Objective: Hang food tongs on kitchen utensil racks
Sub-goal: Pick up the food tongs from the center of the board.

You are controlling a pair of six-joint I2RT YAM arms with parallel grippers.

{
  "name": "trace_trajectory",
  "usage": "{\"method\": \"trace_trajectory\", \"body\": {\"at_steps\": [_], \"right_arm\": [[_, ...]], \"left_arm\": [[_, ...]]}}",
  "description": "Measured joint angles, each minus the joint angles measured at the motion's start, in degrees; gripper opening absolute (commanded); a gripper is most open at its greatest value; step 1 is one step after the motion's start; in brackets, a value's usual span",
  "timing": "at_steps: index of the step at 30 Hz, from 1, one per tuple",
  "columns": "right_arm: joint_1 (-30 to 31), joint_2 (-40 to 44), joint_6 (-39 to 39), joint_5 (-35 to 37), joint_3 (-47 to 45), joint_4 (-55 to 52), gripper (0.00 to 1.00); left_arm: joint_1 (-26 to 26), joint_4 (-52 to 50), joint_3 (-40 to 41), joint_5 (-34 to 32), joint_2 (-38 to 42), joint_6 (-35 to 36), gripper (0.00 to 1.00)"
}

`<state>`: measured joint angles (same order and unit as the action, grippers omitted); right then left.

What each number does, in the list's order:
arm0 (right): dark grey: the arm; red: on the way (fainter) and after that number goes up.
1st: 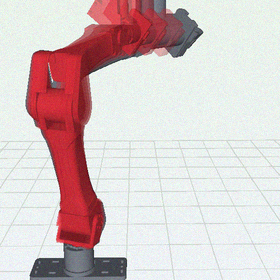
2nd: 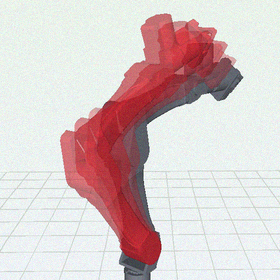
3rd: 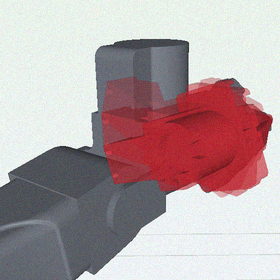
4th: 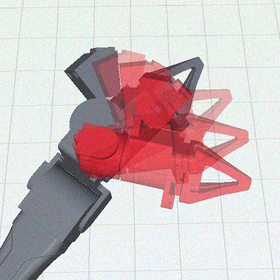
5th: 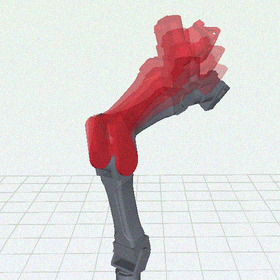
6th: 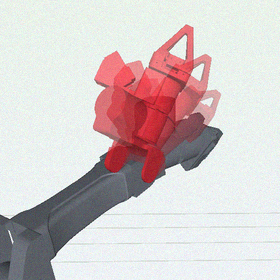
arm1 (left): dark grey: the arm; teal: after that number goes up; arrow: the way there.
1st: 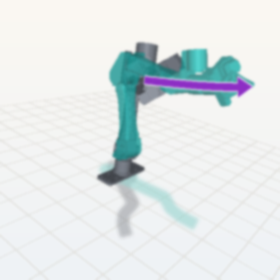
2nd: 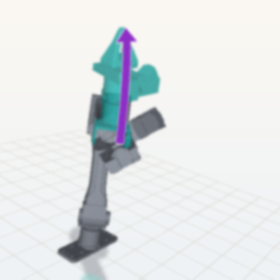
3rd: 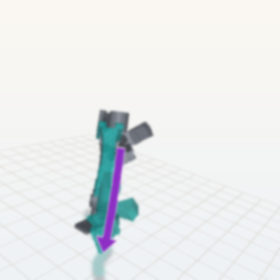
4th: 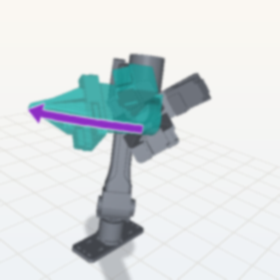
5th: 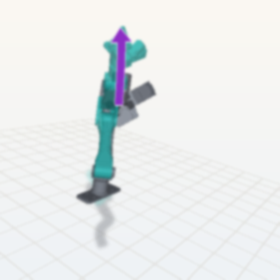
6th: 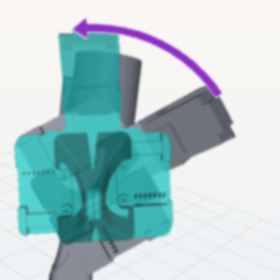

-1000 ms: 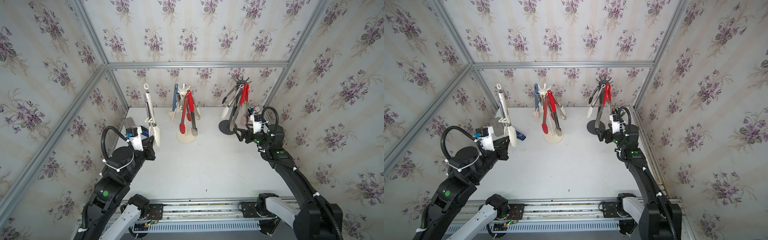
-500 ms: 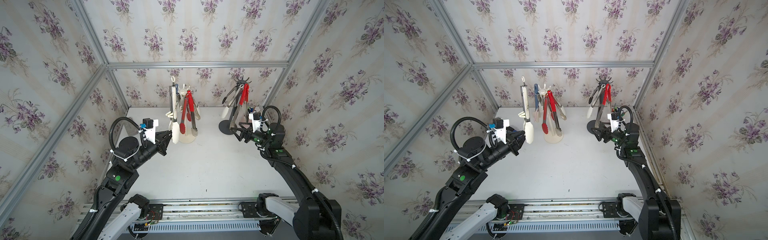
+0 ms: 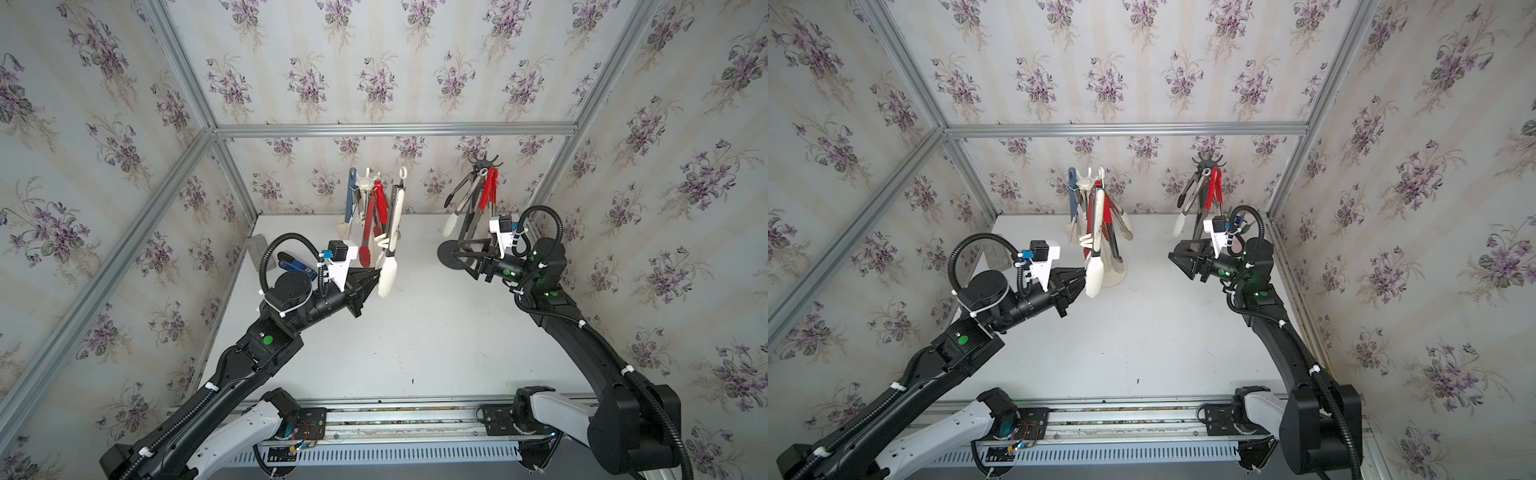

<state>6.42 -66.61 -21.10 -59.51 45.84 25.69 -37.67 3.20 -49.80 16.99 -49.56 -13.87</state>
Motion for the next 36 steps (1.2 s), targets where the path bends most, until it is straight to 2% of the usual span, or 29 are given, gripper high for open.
{"method": "trace_trajectory", "body": {"at_steps": [8, 17, 36], "right_arm": [[0.39, -0.50, -6.27, -4.15, 0.76, 4.50, 0.68], [2.67, -0.79, -11.41, -5.92, 0.94, 7.02, 0.68], [5.33, -0.33, -19.19, -6.21, -0.37, 14.64, 0.66]], "left_arm": [[-3.02, 7.23, 0.57, -2.01, -6.88, 1.27, 0.00], [-5.11, 12.96, 0.07, -3.32, -13.00, 1.66, 0.00], [-7.56, 22.93, -2.89, -0.33, -24.55, -2.32, 0.00]]}}
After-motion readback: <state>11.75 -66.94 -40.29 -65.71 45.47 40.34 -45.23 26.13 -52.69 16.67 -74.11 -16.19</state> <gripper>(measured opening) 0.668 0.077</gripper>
